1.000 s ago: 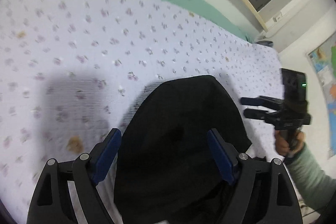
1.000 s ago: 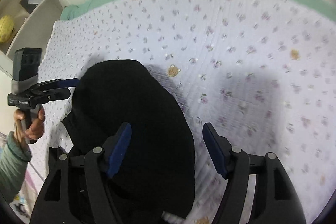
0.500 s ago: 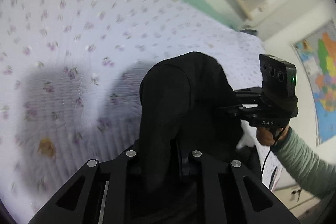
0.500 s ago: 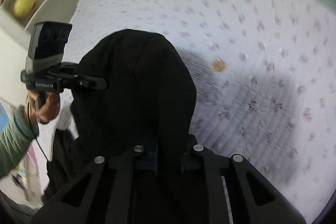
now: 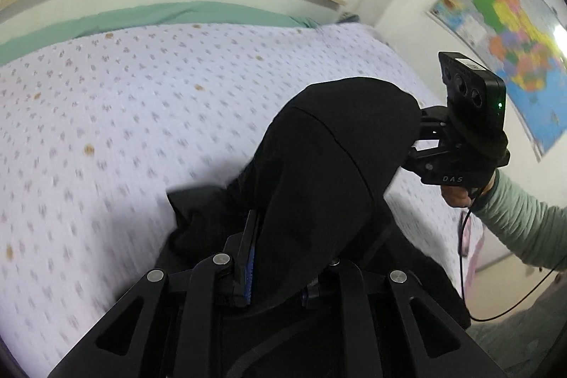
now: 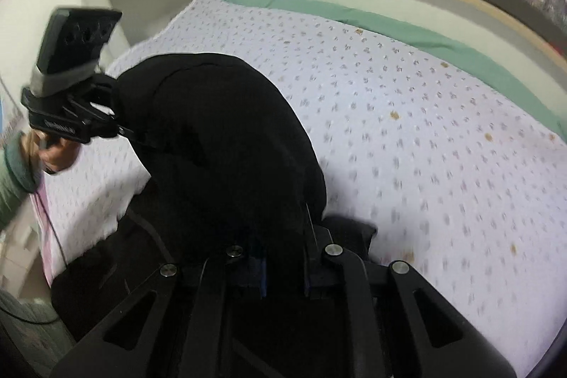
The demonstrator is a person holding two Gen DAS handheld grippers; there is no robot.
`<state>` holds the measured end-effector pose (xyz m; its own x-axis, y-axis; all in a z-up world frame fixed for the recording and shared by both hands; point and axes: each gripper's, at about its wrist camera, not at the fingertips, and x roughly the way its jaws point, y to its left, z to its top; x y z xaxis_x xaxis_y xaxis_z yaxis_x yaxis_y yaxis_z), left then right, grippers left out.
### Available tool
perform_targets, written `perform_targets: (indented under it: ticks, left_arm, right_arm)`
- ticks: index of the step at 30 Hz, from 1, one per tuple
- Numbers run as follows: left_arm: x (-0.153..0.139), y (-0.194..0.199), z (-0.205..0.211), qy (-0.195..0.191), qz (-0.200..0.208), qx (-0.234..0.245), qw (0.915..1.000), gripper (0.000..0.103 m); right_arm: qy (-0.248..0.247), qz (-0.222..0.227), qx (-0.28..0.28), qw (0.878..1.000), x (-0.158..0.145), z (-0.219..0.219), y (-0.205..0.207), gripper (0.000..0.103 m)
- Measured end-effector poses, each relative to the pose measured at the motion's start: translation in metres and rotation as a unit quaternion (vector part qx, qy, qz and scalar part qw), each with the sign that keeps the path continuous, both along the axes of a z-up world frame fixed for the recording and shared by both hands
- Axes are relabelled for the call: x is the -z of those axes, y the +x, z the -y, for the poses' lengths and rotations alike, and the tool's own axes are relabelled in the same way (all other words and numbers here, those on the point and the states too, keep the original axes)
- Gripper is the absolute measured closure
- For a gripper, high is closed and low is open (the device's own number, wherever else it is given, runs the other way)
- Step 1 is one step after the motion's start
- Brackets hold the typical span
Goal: Fold large clothes
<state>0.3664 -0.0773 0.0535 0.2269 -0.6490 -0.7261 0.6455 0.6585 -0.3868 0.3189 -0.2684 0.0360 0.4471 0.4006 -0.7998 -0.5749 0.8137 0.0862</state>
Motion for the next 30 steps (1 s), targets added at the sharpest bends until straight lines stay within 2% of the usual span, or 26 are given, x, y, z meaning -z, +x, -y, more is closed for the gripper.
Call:
perform_targets:
  ticks: [1, 3, 7, 10, 11, 12, 14, 17, 20, 21, 22, 24, 26, 27, 29, 30]
  left_arm:
    - [0.002, -0.019, 0.001, 0.009, 0.004, -0.003, 0.9999, 0.083]
    - [0.011, -0.051, 0.000, 0.028, 0.007, -0.009, 0.9995, 0.083]
    - [0.051, -0.117, -0.002, 0.037, -0.034, -0.012, 0.9987, 0.083]
    - [0.089, -0.148, 0.000, 0.070, -0.059, -0.031, 0.9953, 0.081]
    - [0.107, -0.158, -0.002, 0.083, -0.084, -0.045, 0.9920, 0.081]
    - [0.114, -0.164, -0.003, 0.089, -0.097, -0.054, 0.9898, 0.081]
    - [0.112, -0.175, -0.011, 0.088, -0.095, -0.072, 0.9890, 0.078]
    - [0.091, -0.186, -0.033, 0.056, -0.104, -0.086, 0.9892, 0.062]
    - [0.059, -0.190, -0.053, 0.012, -0.097, -0.091, 0.9911, 0.061]
    - [0.049, -0.188, -0.056, -0.002, -0.092, -0.093, 0.9915, 0.061]
    - [0.035, -0.184, -0.060, -0.028, -0.083, -0.097, 0.9914, 0.058]
    - [0.021, -0.174, -0.065, -0.087, -0.083, -0.101, 0.9877, 0.050]
    - [0.020, -0.157, -0.064, -0.135, -0.095, -0.114, 0.9797, 0.049]
    - [0.026, -0.150, -0.061, -0.147, -0.107, -0.121, 0.9758, 0.049]
    - [0.050, -0.138, -0.051, -0.153, -0.145, -0.132, 0.9687, 0.049]
    - [0.065, -0.134, -0.049, -0.150, -0.166, -0.134, 0.9654, 0.049]
  right_arm:
    - [-0.018, 0.013, 0.005, 1.000, 0.002, -0.004, -0.024, 0.086]
    - [-0.025, 0.005, 0.010, 1.000, 0.011, -0.004, -0.053, 0.086]
    - [-0.037, -0.023, 0.033, 0.999, 0.047, -0.005, -0.115, 0.085]
    - [-0.065, -0.042, 0.053, 0.996, 0.078, -0.004, -0.150, 0.080]
    - [-0.070, -0.052, 0.058, 0.995, 0.085, -0.002, -0.157, 0.079]
    - [-0.072, -0.066, 0.063, 0.993, 0.091, 0.000, -0.166, 0.078]
    - [-0.073, -0.077, 0.072, 0.992, 0.092, 0.006, -0.179, 0.078]
    - [-0.064, -0.090, 0.089, 0.990, 0.079, 0.023, -0.189, 0.077]
    - [-0.032, -0.082, 0.110, 0.990, 0.045, 0.034, -0.185, 0.068]
    - [-0.008, -0.074, 0.116, 0.990, 0.028, 0.036, -0.180, 0.057]
    - [0.023, -0.065, 0.118, 0.991, 0.011, 0.036, -0.175, 0.040]
    - [0.067, -0.038, 0.120, 0.990, -0.015, 0.030, -0.154, 0.030]
    - [0.086, -0.038, 0.122, 0.988, -0.022, 0.017, -0.133, 0.030]
    - [0.093, -0.047, 0.122, 0.987, -0.017, 0.009, -0.122, 0.030]
    - [0.076, -0.073, 0.123, 0.987, 0.007, -0.009, -0.104, 0.034]
    - [0.055, -0.104, 0.115, 0.986, 0.030, -0.018, -0.098, 0.043]
